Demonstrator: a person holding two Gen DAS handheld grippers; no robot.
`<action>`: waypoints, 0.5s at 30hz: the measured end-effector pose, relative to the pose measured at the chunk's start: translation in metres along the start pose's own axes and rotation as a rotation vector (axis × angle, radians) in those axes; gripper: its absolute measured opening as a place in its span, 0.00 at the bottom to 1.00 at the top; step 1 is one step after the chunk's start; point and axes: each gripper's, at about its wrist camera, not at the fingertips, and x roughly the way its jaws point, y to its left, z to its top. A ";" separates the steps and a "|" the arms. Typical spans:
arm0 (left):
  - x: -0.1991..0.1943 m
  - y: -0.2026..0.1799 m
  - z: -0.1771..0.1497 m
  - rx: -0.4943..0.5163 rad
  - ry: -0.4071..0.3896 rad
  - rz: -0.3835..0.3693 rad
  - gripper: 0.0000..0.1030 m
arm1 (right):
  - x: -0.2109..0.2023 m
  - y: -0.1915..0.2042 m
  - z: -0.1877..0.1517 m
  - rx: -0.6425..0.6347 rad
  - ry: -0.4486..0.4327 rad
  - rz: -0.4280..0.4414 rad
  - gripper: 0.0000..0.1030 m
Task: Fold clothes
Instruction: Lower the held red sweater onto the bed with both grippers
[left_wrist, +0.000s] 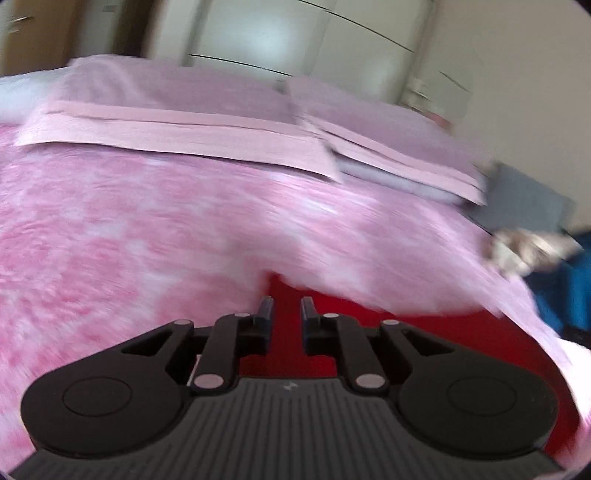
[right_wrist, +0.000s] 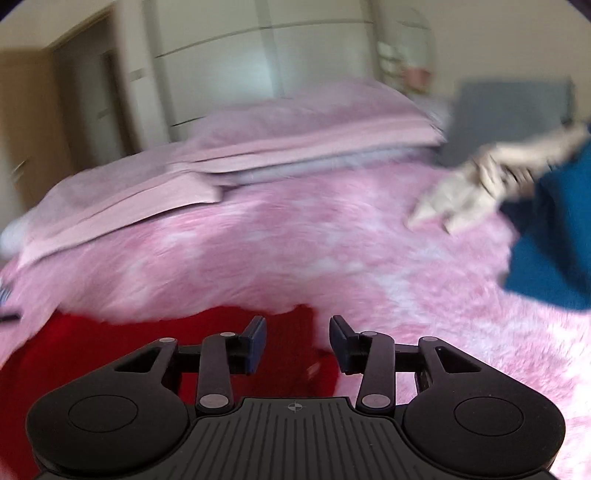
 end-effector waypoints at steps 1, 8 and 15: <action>-0.005 -0.010 -0.007 0.020 0.020 -0.038 0.24 | -0.007 0.012 -0.007 -0.030 0.016 0.020 0.40; -0.008 -0.022 -0.063 0.023 0.118 0.104 0.20 | -0.004 0.032 -0.063 -0.027 0.129 -0.022 0.40; -0.060 -0.045 -0.075 -0.015 0.083 0.141 0.24 | -0.059 0.048 -0.060 0.009 0.033 -0.064 0.40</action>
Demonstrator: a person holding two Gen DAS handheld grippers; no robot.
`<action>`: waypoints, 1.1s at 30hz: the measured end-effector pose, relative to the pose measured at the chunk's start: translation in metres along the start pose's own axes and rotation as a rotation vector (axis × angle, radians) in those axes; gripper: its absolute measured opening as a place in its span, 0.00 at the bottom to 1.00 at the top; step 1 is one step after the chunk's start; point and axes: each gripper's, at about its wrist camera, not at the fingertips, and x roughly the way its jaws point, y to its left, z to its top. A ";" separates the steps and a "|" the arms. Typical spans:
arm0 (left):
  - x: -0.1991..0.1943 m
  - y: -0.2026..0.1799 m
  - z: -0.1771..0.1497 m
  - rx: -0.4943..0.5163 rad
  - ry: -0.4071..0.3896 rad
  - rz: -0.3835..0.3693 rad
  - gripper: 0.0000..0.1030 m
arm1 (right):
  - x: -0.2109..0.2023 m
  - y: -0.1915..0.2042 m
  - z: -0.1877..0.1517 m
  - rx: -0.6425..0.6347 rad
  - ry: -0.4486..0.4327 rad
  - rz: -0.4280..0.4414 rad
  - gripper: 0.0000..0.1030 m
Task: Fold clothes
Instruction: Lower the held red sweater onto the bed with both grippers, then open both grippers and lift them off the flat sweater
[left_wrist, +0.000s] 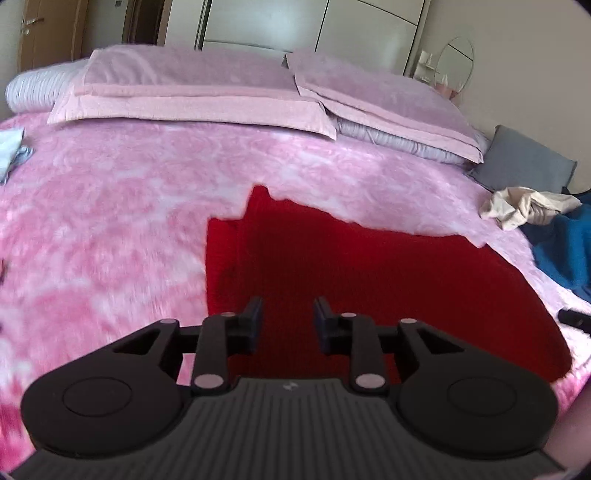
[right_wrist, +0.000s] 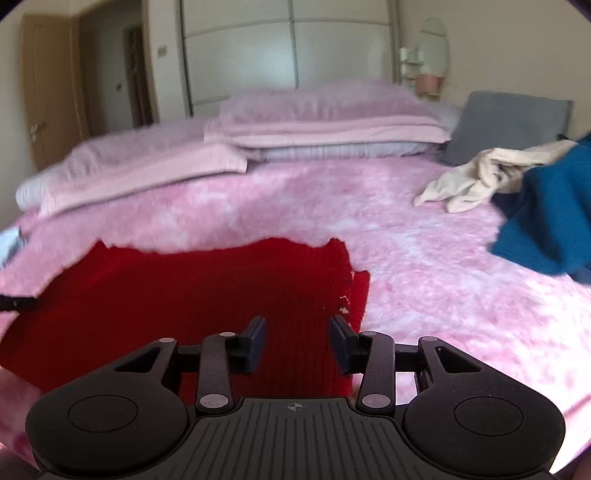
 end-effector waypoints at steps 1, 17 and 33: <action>0.000 -0.002 -0.007 -0.008 0.030 0.014 0.24 | 0.006 -0.001 -0.007 0.015 0.043 -0.019 0.40; -0.082 -0.076 -0.069 0.081 0.074 0.143 0.36 | -0.055 0.030 -0.054 0.091 0.152 -0.057 0.61; -0.155 -0.111 -0.099 0.190 -0.012 0.165 0.45 | -0.124 0.067 -0.074 0.036 0.105 -0.006 0.61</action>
